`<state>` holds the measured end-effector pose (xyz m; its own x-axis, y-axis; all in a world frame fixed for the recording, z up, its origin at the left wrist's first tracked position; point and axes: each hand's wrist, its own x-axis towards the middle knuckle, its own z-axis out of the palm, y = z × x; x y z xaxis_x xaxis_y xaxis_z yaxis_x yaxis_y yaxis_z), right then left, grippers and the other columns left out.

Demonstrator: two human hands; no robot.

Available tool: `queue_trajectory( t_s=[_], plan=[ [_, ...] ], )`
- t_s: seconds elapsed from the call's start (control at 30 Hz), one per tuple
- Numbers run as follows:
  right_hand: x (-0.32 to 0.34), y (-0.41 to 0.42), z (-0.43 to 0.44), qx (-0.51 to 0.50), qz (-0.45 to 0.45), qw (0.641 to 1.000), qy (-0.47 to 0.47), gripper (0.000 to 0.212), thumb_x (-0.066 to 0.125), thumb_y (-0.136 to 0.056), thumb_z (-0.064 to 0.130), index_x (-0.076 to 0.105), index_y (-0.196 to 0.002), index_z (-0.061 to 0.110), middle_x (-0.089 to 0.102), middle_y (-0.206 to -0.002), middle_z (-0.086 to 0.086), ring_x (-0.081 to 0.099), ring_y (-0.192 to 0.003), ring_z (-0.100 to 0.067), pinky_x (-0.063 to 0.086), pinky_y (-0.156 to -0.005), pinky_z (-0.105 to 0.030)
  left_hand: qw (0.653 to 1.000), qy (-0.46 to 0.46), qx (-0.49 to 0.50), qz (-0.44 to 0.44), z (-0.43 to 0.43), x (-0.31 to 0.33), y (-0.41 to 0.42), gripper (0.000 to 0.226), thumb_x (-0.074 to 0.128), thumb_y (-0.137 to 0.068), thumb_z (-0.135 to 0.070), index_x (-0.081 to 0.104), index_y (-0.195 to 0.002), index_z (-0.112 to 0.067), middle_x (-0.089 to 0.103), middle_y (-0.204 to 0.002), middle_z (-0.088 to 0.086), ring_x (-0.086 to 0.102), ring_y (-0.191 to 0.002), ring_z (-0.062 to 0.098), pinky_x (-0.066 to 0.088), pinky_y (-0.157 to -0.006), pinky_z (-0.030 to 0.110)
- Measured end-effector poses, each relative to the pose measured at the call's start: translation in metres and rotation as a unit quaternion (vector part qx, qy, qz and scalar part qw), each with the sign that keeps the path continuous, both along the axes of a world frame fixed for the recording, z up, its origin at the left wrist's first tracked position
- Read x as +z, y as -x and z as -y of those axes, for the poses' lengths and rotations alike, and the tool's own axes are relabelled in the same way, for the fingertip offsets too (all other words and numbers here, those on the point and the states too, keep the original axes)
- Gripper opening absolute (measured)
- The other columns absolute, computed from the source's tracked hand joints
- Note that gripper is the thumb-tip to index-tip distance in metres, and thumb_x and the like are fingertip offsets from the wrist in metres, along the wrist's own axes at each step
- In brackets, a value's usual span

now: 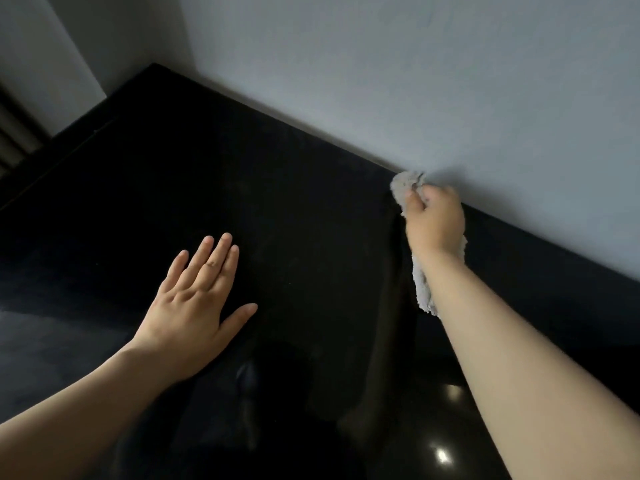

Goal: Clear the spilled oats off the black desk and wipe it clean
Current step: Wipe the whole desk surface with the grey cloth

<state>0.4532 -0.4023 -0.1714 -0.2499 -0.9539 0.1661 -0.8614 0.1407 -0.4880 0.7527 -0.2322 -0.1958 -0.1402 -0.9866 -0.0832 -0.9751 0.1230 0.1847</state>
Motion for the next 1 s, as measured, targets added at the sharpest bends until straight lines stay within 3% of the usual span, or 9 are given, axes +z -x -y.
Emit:
queue_trajectory(
  t_s=[0.13,0.23,0.4,0.5,0.57,0.67,0.77,0.87,1.0],
  plan=[
    [-0.01,-0.043,-0.069,0.121,-0.011,0.993,-0.008,0.025,0.058,-0.093,0.034,0.048,-0.07,0.027,0.049,-0.088,0.009,0.046,-0.067,-0.004,0.03,-0.056,-0.018,1.0,-0.012,-0.003,0.002,0.0,-0.01,-0.001,0.085,0.013,-0.09,-0.069,0.014,-0.153,-0.012,0.003,-0.162,0.001,-0.006,-0.148,0.016,-0.003,-0.118,0.037],
    [-0.01,-0.045,-0.096,0.156,0.073,0.984,-0.04,0.031,0.062,-0.09,0.032,0.05,-0.063,0.023,0.051,-0.078,0.008,0.05,-0.064,-0.006,0.037,-0.055,-0.018,1.0,-0.015,-0.006,0.009,-0.001,-0.013,0.0,0.085,0.012,-0.091,-0.069,0.014,-0.153,-0.011,0.002,-0.162,0.002,-0.005,-0.149,0.017,-0.003,-0.118,0.038],
    [0.005,-0.003,-0.04,0.037,0.025,0.999,0.027,0.046,0.06,-0.091,0.024,0.032,-0.055,0.026,0.044,-0.077,0.002,0.041,-0.064,-0.014,0.021,-0.054,-0.022,1.0,-0.01,-0.008,0.005,0.0,-0.01,0.003,0.084,0.012,-0.092,-0.068,0.015,-0.153,-0.01,0.003,-0.162,0.003,-0.004,-0.149,0.019,-0.001,-0.118,0.039],
    [-0.005,-0.004,-0.012,-0.036,0.039,0.999,0.007,0.035,0.054,-0.096,0.03,0.048,-0.063,0.019,0.048,-0.087,-0.006,0.047,-0.073,-0.022,0.029,-0.062,-0.024,1.0,-0.007,-0.007,0.003,0.005,-0.008,0.001,0.085,0.011,-0.091,-0.068,0.012,-0.153,-0.01,0.001,-0.161,0.003,-0.006,-0.148,0.019,-0.005,-0.118,0.038],
    [-0.016,-0.03,-0.033,0.004,0.005,1.0,0.017,0.027,0.055,-0.095,0.03,0.06,-0.073,0.016,0.047,-0.086,-0.002,0.049,-0.074,-0.021,0.029,-0.064,-0.025,1.0,-0.013,-0.004,0.002,0.006,-0.008,0.001,0.087,0.007,-0.088,-0.069,0.005,-0.152,-0.011,-0.007,-0.161,0.001,-0.012,-0.147,0.018,-0.01,-0.117,0.036],
    [-0.021,-0.066,-0.102,0.102,0.026,0.994,-0.006,0.026,0.058,-0.092,0.033,0.053,-0.068,0.025,0.048,-0.084,0.009,0.048,-0.071,-0.008,0.029,-0.056,-0.022,0.999,-0.035,-0.003,0.009,0.005,-0.013,-0.001,0.09,0.0,-0.084,-0.072,-0.002,-0.152,-0.012,-0.015,-0.16,-0.001,-0.019,-0.146,0.016,-0.014,-0.116,0.035],
    [-0.015,-0.072,-0.142,0.154,0.07,0.984,-0.053,0.028,0.059,-0.091,0.036,0.051,-0.065,0.026,0.053,-0.084,0.012,0.053,-0.07,-0.004,0.042,-0.058,-0.019,0.998,-0.055,0.002,0.01,0.006,-0.007,-0.002,0.095,-0.008,-0.079,-0.075,-0.007,-0.151,-0.014,-0.021,-0.158,-0.001,-0.024,-0.144,0.016,-0.016,-0.117,0.036],
    [0.002,-0.062,-0.136,0.138,0.165,0.976,-0.041,0.034,0.065,-0.089,0.027,0.051,-0.059,0.019,0.052,-0.074,0.007,0.053,-0.065,-0.008,0.044,-0.059,-0.026,0.997,-0.081,0.011,0.013,0.009,0.003,0.0,0.093,-0.013,-0.073,-0.072,-0.022,-0.146,-0.016,-0.034,-0.153,-0.002,-0.033,-0.14,0.017,-0.016,-0.117,0.038],
    [0.017,-0.025,-0.079,0.053,0.074,0.994,0.053,0.05,0.064,-0.089,0.02,0.029,-0.053,0.028,0.042,-0.071,0.002,0.041,-0.063,-0.015,0.029,-0.057,-0.028,0.992,-0.119,0.003,0.035,0.011,0.01,0.004,0.089,-0.019,-0.068,-0.071,-0.034,-0.137,-0.017,-0.043,-0.147,-0.001,-0.038,-0.137,0.018,-0.018,-0.115,0.038]
  ],
)
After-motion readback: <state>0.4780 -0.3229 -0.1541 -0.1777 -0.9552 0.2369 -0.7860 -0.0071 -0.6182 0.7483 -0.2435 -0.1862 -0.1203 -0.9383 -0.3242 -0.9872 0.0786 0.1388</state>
